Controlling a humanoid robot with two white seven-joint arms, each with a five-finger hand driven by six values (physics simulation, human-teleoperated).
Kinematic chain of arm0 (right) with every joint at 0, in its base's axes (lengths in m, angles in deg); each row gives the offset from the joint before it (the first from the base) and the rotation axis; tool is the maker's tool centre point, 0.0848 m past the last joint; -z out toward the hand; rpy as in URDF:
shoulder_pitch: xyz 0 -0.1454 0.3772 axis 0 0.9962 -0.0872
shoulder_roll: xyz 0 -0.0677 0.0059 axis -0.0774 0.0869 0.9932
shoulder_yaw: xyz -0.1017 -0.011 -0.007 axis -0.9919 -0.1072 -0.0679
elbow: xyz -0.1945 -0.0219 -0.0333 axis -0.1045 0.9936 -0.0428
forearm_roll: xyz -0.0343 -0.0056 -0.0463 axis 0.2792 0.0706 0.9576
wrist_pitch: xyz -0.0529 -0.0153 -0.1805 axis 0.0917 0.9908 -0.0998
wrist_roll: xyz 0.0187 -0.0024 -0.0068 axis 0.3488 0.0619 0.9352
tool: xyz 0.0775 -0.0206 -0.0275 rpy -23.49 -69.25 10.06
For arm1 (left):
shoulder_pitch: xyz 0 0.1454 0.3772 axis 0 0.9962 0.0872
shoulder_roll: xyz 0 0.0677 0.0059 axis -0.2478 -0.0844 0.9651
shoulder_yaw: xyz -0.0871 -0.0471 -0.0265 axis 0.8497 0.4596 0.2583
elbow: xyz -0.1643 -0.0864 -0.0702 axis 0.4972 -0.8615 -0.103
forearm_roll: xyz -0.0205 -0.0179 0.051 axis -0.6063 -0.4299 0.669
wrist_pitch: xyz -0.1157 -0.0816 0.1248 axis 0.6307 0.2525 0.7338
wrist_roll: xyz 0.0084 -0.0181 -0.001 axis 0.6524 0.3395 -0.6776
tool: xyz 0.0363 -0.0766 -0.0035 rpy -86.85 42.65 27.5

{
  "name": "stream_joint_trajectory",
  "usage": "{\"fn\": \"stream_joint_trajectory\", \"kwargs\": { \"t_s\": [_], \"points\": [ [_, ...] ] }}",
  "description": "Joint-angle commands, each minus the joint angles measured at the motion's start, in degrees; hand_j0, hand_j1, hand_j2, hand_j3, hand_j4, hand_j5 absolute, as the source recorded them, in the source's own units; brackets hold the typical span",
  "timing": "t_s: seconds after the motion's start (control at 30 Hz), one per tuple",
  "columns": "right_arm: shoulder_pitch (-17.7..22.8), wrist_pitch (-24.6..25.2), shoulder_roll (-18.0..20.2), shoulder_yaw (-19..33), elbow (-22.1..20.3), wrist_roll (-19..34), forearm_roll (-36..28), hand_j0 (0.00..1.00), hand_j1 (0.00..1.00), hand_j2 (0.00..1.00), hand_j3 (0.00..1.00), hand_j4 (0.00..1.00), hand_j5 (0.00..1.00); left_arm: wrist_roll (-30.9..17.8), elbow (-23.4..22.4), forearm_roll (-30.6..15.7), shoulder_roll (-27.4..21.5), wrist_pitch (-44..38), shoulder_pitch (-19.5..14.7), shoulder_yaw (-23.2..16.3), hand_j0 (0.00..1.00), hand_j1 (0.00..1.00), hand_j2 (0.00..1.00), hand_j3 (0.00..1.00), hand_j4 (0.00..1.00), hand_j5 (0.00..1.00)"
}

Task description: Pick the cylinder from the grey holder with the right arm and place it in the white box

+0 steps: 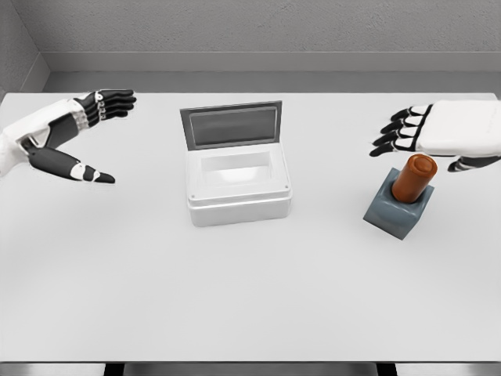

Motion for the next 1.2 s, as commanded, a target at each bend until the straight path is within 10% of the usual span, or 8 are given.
{"fn": "stream_joint_trajectory", "kwargs": {
  "t_s": [0.0,0.63,0.93,1.17],
  "points": [
    [0.0,0.13,-0.23,-0.17,1.34,0.02,1.15,0.97,0.97,0.97,0.97,0.97,0.97,0.0,-2.67,-2.57,3.27,-4.37,-0.01,-0.8,1.0,1.0,1.0,1.0,1.0,1.0],
    [0.35,0.13,-4.88,-5.18,5.91,0.02,8.27,0.94,0.94,0.94,0.94,0.94,0.94,0.0,-22.45,-3.63,13.3,-6.92,-10.65,-5.81,1.0,1.0,1.0,1.0,1.0,1.0],
    [0.35,0.13,-4.89,-6.5,6.0,0.02,9.77,0.86,0.86,0.86,0.86,0.86,0.86,0.0,-22.81,-3.54,13.91,-6.56,-10.82,-5.98,1.0,1.0,1.0,1.0,1.0,1.0],
    [0.35,0.13,-4.89,-6.59,5.91,0.02,9.86,0.61,0.61,0.61,0.61,0.61,0.61,0.0,-22.89,-1.7,13.82,-6.48,-10.82,-6.25,1.0,1.0,1.0,1.0,1.0,1.0]
  ]
}}
